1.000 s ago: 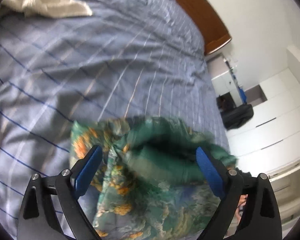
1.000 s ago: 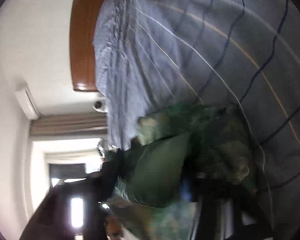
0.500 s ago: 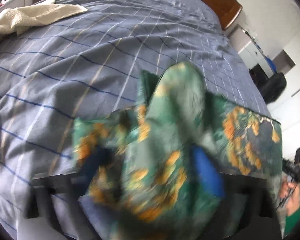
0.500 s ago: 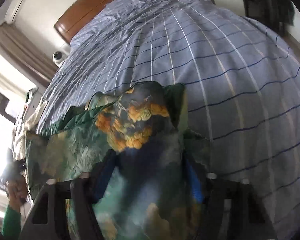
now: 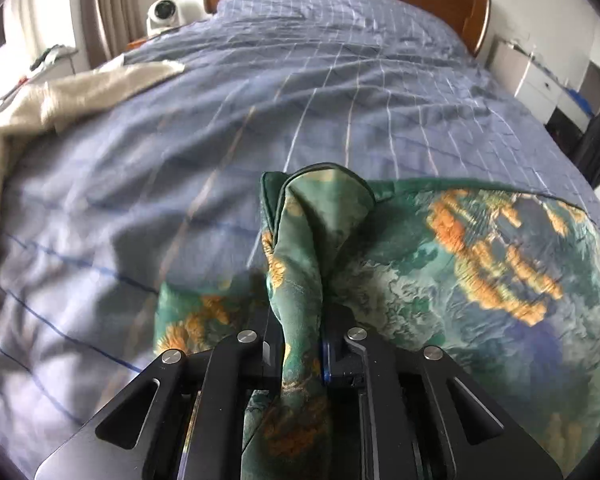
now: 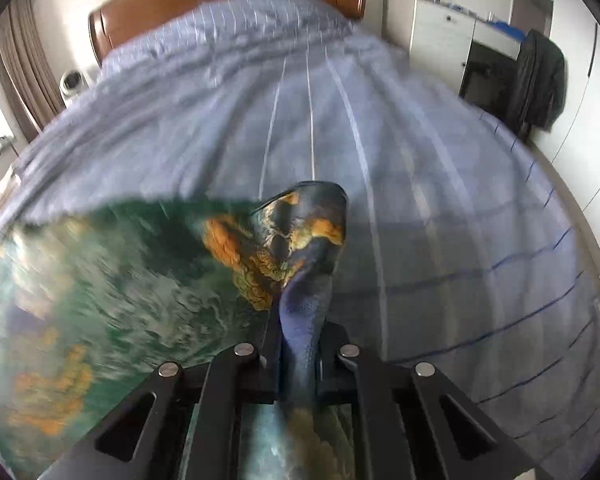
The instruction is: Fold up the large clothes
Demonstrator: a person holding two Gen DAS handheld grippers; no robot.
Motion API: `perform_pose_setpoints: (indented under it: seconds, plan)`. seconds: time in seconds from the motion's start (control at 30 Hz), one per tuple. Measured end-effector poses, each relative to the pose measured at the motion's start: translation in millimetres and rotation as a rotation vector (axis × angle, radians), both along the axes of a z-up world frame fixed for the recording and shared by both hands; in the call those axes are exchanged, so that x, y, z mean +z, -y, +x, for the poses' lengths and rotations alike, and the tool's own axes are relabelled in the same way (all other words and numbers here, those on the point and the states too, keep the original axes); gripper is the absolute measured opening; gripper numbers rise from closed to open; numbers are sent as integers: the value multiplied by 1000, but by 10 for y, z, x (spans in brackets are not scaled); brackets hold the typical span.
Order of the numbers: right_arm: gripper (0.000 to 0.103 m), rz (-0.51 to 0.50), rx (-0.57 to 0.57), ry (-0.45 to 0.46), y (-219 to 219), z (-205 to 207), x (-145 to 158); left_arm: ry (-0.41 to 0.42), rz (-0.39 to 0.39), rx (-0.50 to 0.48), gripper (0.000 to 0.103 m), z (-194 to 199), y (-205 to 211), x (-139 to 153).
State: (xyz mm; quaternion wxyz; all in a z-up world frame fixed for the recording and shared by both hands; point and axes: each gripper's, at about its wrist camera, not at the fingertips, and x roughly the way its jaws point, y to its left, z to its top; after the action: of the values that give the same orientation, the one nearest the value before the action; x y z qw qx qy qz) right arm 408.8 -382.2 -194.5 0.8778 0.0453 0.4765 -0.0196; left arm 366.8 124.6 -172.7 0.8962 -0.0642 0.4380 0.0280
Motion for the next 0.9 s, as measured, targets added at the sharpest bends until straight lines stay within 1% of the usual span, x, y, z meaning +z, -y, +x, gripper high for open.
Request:
perform_pose_setpoints:
  seconds: [0.07, 0.13, 0.3, 0.5, 0.63, 0.9]
  plan:
    - [11, -36, 9, 25, -55, -47, -139, 28, 13, -1, 13, -1, 18, -19]
    - [11, -44, 8, 38, -72, -92, -190, 39, 21, -7, 13, -7, 36, -47]
    - [11, -23, -15, 85, -44, -149, -234, 69, 26, -5, 15, -22, 66, -90]
    - [12, 24, -21, 101, 33, -232, -240, 79, -40, -5, 16, -21, 0, -136]
    - [13, 35, -22, 106, 36, -216, -240, 86, -37, -3, 17, -32, 18, -137]
    - [15, 99, -23, 116, 126, -227, -263, 94, -34, -3, 17, -40, 21, -157]
